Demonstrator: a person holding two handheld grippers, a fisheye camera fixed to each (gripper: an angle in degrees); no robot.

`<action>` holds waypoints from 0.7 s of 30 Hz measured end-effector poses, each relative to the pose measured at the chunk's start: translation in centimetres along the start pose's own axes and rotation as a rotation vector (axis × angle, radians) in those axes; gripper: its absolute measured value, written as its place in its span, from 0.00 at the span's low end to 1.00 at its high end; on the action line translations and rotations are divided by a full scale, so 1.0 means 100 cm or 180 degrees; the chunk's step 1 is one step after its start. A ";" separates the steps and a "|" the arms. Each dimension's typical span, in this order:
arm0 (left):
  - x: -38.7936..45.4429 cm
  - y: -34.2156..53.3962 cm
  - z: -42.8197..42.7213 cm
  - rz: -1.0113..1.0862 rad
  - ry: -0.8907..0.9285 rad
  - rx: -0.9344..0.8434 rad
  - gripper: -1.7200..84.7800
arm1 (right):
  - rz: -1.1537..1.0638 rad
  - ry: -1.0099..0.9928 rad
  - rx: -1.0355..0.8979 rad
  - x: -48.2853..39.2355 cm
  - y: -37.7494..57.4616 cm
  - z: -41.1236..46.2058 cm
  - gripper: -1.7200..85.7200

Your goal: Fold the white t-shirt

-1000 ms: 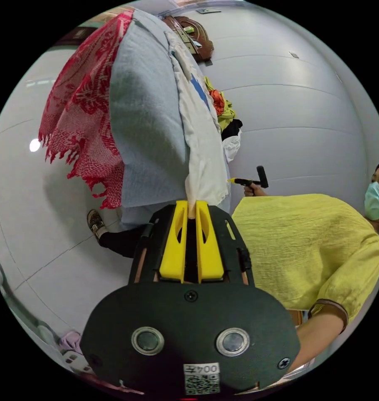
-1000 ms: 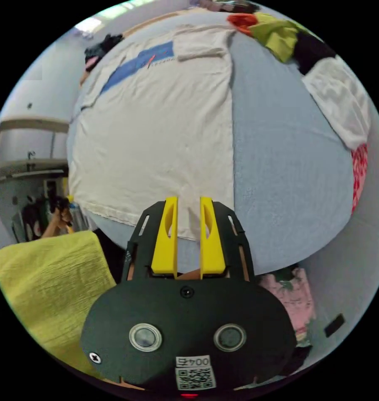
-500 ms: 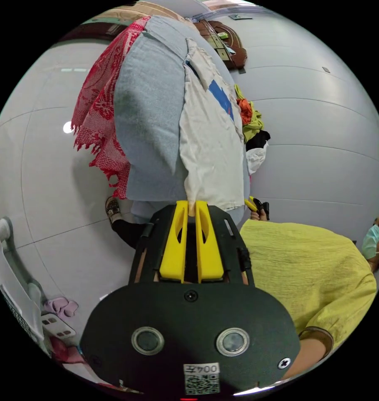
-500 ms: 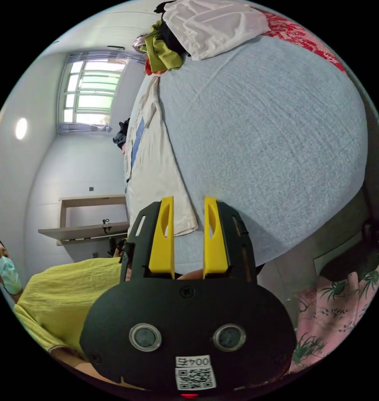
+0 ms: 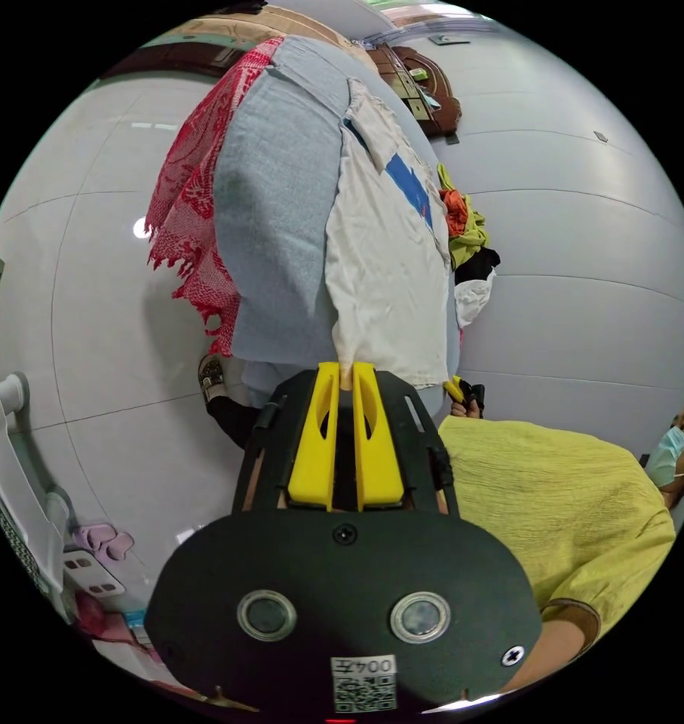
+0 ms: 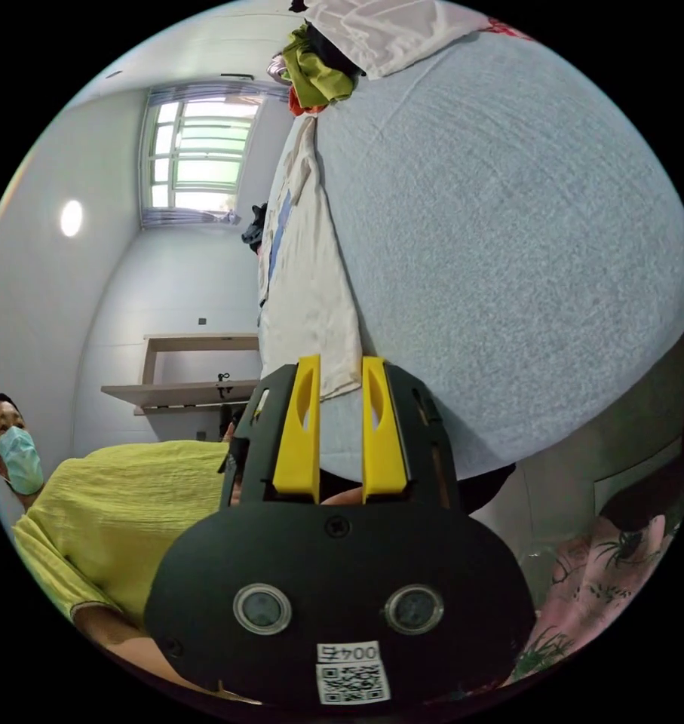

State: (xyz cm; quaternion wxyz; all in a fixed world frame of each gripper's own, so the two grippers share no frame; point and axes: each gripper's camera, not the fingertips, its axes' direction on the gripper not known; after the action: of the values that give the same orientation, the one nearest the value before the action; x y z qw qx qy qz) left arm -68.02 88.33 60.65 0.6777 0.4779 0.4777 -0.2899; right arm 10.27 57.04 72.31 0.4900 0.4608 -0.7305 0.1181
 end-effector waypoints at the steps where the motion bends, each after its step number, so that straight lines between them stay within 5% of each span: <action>1: 0.000 0.002 0.000 -0.0013 0.0018 0.0010 0.06 | 0.0020 -0.0063 0.0027 0.001 0.000 -0.004 0.12; 10: 0.017 0.026 -0.009 0.0023 0.0154 0.0176 0.05 | -0.0220 -0.0190 -0.0090 -0.036 -0.012 -0.016 0.04; 21: 0.072 0.052 -0.077 0.0284 0.0925 0.1067 0.05 | -0.0989 -0.0138 0.0383 -0.161 -0.049 -0.113 0.02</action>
State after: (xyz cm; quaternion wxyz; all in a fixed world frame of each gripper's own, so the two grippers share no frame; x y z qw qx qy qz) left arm -63.71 97.87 55.26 0.5251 0.6412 0.4939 -0.2631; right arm 22.51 70.36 63.22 0.4580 0.5992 -0.6524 0.0746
